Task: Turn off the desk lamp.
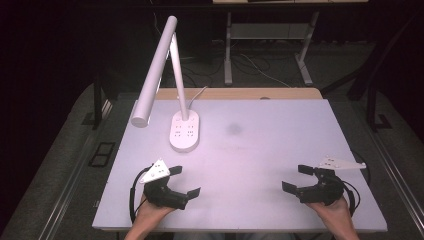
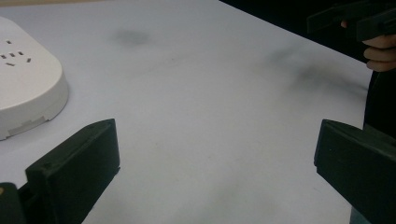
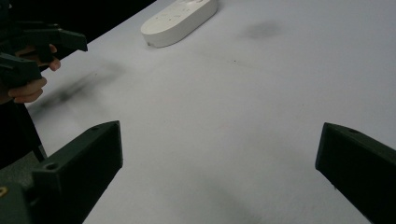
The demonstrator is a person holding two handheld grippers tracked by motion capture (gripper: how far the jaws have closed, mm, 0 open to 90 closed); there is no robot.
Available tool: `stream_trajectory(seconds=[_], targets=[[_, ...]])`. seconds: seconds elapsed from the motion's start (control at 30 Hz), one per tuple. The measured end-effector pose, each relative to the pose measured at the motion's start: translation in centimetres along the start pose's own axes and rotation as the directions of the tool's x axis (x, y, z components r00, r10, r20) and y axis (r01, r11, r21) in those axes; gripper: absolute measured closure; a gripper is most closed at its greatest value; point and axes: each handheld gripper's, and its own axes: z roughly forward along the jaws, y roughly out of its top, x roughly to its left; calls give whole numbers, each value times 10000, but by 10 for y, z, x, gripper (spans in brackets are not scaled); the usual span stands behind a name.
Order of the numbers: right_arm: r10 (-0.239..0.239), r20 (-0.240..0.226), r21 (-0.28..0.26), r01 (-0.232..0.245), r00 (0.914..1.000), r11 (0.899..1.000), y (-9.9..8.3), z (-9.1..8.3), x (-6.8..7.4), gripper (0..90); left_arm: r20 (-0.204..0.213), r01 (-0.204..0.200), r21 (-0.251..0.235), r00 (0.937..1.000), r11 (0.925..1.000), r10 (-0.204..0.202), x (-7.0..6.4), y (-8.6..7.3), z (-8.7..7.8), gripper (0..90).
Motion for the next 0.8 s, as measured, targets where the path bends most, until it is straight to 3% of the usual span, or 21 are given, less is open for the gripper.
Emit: stream_trajectory(seconds=[0.8], targets=[[3, -229, 566, 10, 9997, 9984, -1, 3, 5, 6, 75, 114, -155, 9999, 9998, -113, 3, 0, -3, 0]])
